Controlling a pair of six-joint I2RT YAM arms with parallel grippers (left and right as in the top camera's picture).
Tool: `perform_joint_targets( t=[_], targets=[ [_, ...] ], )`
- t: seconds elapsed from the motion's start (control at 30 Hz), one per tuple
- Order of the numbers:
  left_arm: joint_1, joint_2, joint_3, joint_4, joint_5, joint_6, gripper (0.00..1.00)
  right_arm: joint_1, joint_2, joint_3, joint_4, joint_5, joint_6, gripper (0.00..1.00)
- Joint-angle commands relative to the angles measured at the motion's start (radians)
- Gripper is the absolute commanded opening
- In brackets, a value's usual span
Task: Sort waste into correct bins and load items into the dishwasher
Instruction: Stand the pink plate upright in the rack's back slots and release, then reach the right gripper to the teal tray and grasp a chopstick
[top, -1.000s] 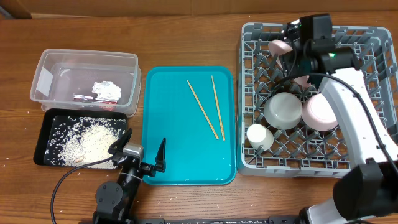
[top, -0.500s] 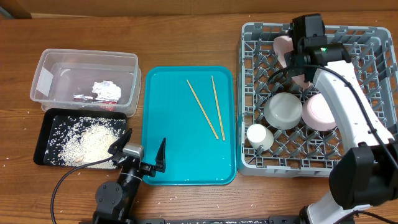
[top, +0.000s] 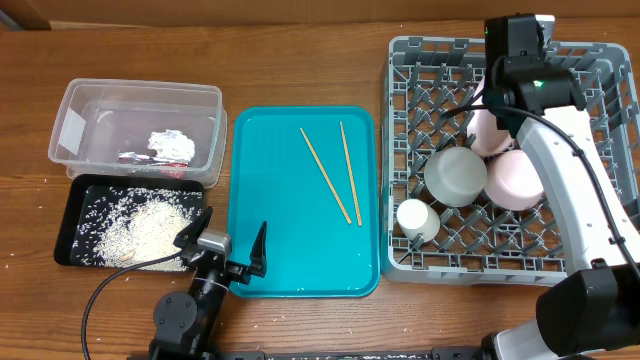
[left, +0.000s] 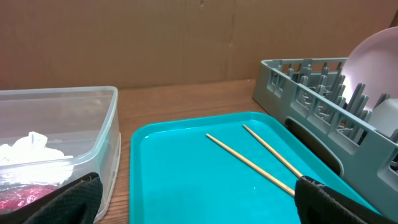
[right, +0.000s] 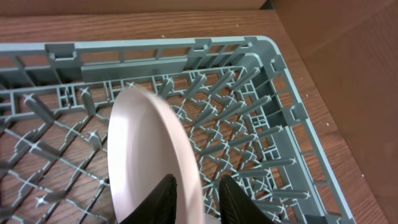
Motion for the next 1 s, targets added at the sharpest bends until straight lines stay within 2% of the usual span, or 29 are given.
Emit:
perform_joint_targets(
  t=[0.0,0.07,0.1,0.23,0.3,0.37,0.4,0.53,0.6,0.7,0.8,0.87,0.97],
  targets=[
    [0.010,-0.010,-0.007,0.001,-0.007,0.022,1.00,0.002,-0.028,0.032,0.008,0.024,0.051,0.25],
    [0.010,-0.010,-0.007,0.001,-0.007,0.022,1.00,0.002,-0.029,0.032,0.000,-0.023,0.051,0.25],
    [0.010,-0.010,-0.007,0.001,-0.007,0.022,1.00,0.004,-0.034,0.032,-0.003,-0.039,0.051,0.33],
    [0.010,-0.010,-0.007,0.001,-0.007,0.022,1.00,0.040,-0.089,0.032,-0.009,-0.247,0.051,0.42],
    [0.010,-0.010,-0.007,0.001,-0.007,0.022,1.00,0.086,-0.144,0.032,-0.007,-0.534,0.051,0.49],
    [0.010,-0.010,-0.007,0.001,-0.007,0.022,1.00,0.179,-0.178,0.032,-0.019,-0.885,0.050,0.47],
    [0.010,-0.010,-0.007,0.001,-0.007,0.022,1.00,0.232,-0.172,0.031,-0.038,-0.955,0.051,0.46],
    [0.010,-0.010,-0.007,0.001,-0.007,0.022,1.00,0.435,-0.092,-0.015,-0.092,-0.918,0.076,0.47],
    [0.010,-0.010,-0.007,0.001,-0.007,0.022,1.00,0.517,-0.011,-0.048,-0.089,-0.712,0.169,0.51],
    [0.010,-0.010,-0.007,0.001,-0.007,0.022,1.00,0.541,0.117,-0.049,-0.065,-0.526,0.241,0.56],
    [0.010,-0.010,-0.007,0.001,-0.007,0.022,1.00,0.541,0.227,-0.049,-0.024,-0.535,0.227,0.53],
    [0.010,-0.010,-0.007,0.001,-0.007,0.022,1.00,0.549,0.310,-0.049,0.004,-0.600,0.156,0.49],
    [0.010,-0.010,-0.007,0.001,-0.007,0.022,1.00,0.567,0.375,-0.049,0.002,-0.658,0.068,0.49]
  ],
)
